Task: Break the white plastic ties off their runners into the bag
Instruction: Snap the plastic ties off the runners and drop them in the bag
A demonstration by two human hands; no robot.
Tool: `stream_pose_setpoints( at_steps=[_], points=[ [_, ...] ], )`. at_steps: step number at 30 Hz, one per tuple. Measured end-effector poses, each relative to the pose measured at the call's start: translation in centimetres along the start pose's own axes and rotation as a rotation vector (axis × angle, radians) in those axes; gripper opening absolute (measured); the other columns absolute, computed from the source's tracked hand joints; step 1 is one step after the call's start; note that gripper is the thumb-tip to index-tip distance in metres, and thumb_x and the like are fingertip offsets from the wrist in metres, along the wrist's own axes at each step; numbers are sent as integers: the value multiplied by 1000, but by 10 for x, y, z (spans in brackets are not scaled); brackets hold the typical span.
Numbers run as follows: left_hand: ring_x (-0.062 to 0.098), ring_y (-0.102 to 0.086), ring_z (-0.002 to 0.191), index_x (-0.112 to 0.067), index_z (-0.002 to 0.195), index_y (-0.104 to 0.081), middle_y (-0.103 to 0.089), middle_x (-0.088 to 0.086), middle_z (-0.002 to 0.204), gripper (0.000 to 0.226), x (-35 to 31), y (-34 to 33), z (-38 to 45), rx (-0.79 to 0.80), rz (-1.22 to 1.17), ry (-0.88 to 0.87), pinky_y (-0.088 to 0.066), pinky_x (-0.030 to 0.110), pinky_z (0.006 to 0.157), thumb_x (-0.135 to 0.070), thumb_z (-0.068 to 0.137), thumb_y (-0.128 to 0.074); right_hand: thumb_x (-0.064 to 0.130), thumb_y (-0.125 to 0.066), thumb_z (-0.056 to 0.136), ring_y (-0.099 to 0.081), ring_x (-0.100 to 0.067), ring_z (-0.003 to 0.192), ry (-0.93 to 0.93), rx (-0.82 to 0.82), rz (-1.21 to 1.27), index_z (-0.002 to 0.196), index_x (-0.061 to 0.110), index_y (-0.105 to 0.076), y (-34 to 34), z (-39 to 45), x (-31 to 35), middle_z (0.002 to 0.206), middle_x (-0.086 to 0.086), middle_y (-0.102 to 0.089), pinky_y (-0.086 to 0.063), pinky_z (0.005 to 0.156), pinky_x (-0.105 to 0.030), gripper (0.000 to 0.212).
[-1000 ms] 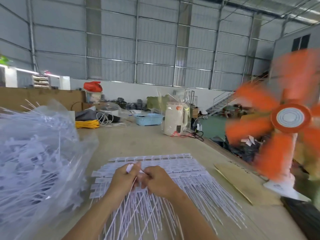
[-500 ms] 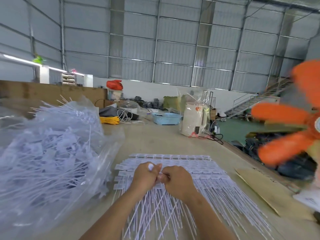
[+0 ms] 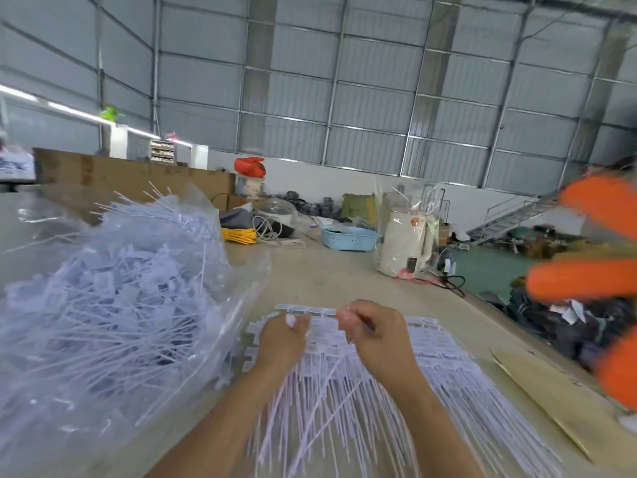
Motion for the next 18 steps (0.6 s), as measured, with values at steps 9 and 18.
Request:
stream_pose_setpoints(
  at_steps=[9, 18],
  points=[
    [8, -67, 60, -14, 91, -68, -68, -1, 77, 22, -13, -49, -32, 305, -438, 99, -44, 18, 41, -32, 95, -55, 9, -54, 93, -52, -1, 57, -203, 24, 110, 75, 15, -67, -5, -8, -31, 73, 8, -61, -41, 59, -19, 24],
    [10, -50, 38, -13, 72, -66, -60, 4, 55, 37, -7, -37, -28, 200, -372, 159, -37, 16, 40, -40, 94, -54, -9, -55, 85, -55, -8, 57, -428, 182, 295, 101, 22, -59, -25, -20, -62, 85, -2, -56, -46, 53, -18, 35]
  ],
)
Point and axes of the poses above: each hand's wrist, its own z-axis towards the middle knuckle, its own y-axis out of the back of the hand, x = y × z, the point moved 10 cm from there along z, towards the middle knuckle
